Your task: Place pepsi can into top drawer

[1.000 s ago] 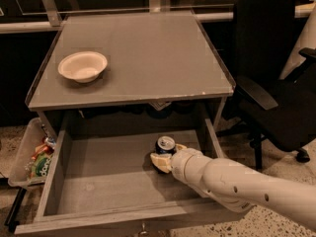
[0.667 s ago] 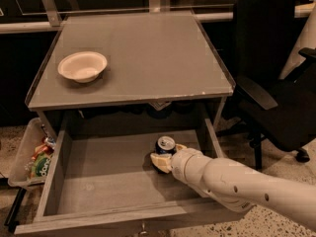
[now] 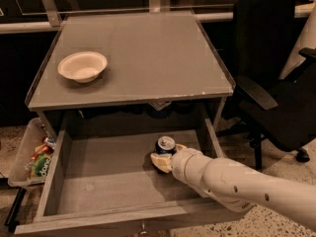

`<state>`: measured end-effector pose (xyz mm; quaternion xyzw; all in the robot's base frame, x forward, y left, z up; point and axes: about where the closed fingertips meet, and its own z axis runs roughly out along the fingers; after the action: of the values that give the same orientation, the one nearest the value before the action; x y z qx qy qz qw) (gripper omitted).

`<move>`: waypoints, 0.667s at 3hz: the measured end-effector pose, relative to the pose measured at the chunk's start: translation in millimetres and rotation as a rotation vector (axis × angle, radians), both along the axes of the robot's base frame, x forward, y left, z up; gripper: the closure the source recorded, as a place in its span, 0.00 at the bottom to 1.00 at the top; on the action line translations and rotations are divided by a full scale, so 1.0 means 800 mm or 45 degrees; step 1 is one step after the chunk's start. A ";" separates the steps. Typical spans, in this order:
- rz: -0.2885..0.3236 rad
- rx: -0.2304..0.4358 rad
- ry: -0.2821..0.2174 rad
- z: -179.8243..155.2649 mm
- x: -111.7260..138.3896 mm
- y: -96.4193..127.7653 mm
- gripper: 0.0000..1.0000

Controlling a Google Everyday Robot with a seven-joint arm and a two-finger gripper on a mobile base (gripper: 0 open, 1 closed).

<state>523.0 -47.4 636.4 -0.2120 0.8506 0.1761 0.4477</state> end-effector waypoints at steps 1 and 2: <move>0.000 0.000 0.000 0.000 0.000 0.000 0.35; 0.000 0.000 0.000 0.000 0.000 0.000 0.12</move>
Offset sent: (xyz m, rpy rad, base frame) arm 0.0000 0.0000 0.0000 0.0000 0.0000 0.0000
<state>523.0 -47.3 636.4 -0.2121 0.8506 0.1761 0.4477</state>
